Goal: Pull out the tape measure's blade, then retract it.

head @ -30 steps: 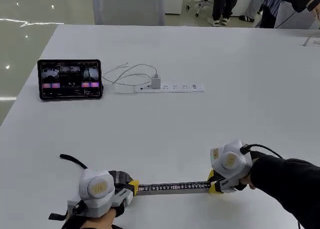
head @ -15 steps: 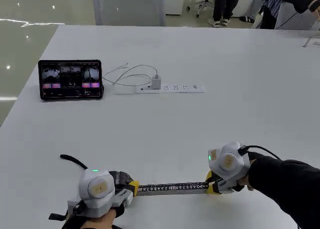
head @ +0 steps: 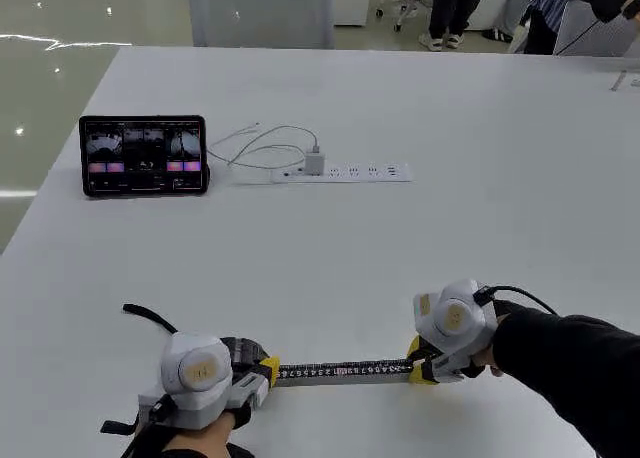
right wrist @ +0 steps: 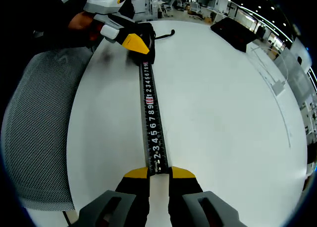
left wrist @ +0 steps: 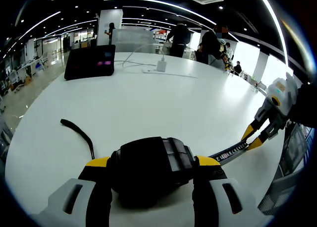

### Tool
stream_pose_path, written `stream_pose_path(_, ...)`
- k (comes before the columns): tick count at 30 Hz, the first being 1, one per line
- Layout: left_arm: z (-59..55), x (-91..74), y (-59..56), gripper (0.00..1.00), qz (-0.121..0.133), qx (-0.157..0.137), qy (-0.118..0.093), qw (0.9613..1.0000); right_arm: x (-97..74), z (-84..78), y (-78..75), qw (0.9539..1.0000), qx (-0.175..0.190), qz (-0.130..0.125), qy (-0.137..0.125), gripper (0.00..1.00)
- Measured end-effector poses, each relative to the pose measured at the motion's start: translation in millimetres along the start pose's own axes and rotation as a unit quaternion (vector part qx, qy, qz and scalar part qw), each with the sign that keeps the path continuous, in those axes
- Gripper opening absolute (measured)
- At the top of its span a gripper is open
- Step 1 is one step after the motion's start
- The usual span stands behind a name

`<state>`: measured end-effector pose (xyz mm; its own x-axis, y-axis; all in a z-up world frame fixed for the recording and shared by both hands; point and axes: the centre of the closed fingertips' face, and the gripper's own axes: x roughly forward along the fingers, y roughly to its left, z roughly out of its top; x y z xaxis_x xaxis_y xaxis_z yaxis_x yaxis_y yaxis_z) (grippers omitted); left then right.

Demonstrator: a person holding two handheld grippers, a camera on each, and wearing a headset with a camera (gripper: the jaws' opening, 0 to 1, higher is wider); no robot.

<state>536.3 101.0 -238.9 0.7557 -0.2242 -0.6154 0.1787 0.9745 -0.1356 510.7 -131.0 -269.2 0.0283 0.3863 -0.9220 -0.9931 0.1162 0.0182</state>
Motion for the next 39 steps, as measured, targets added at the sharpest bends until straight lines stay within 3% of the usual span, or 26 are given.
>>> stream_pose_path(39, -0.5, 0.2, -0.1, 0.62, 0.001, -0.001, 0.003, 1.0, 6.7, 14.7, 0.6, 1.0, 0.0, 0.0, -0.001, 0.1)
